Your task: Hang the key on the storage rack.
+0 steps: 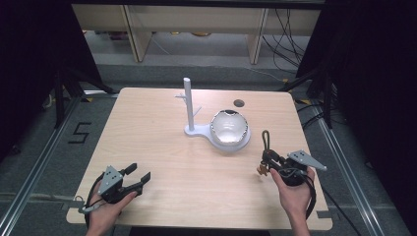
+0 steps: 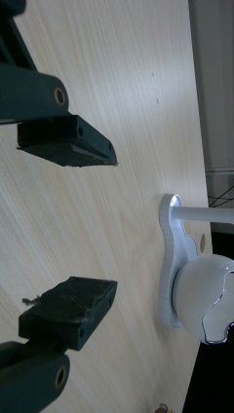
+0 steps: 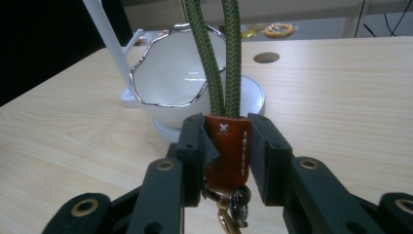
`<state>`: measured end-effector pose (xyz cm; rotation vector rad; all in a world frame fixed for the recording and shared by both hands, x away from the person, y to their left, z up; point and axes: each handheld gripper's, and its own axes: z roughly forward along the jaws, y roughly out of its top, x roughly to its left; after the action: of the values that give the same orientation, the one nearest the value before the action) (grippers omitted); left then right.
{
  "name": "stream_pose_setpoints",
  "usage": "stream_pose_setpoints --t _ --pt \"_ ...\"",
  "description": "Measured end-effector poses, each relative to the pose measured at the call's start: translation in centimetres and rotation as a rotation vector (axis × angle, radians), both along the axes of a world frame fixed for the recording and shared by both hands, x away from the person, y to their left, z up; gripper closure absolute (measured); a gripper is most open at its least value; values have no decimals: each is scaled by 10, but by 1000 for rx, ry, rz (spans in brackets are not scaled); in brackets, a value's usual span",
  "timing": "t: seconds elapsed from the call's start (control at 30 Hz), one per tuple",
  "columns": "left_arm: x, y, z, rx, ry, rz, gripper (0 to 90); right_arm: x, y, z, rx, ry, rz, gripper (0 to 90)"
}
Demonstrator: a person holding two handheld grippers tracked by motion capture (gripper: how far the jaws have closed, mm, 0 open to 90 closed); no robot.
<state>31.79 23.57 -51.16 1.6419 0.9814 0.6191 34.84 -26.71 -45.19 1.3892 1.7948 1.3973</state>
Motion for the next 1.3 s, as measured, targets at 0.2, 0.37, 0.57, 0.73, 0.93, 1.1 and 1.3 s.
stream_pose_setpoints --t 0.2,0.37,0.57,0.73,0.93,1.1,1.3 --pt "1 -3 4 -28 2 -2 349 -2 7 0 4 -27 9 695" --pt "3 -7 9 -38 0 -14 349 -4 14 0 1 -34 27 696" --pt "10 -10 16 -57 -10 -21 349 -4 19 1 17 -36 35 696" --pt "12 -14 21 -59 -19 -29 349 -5 21 1 -5 -66 45 695" --pt "15 -21 27 -70 -42 -51 349 -11 29 5 32 -53 40 695" --pt "17 -29 30 -68 -48 -66 349 -12 34 7 14 -96 74 696" --pt "18 -42 37 -61 -46 -103 349 -17 46 10 21 -118 99 695"
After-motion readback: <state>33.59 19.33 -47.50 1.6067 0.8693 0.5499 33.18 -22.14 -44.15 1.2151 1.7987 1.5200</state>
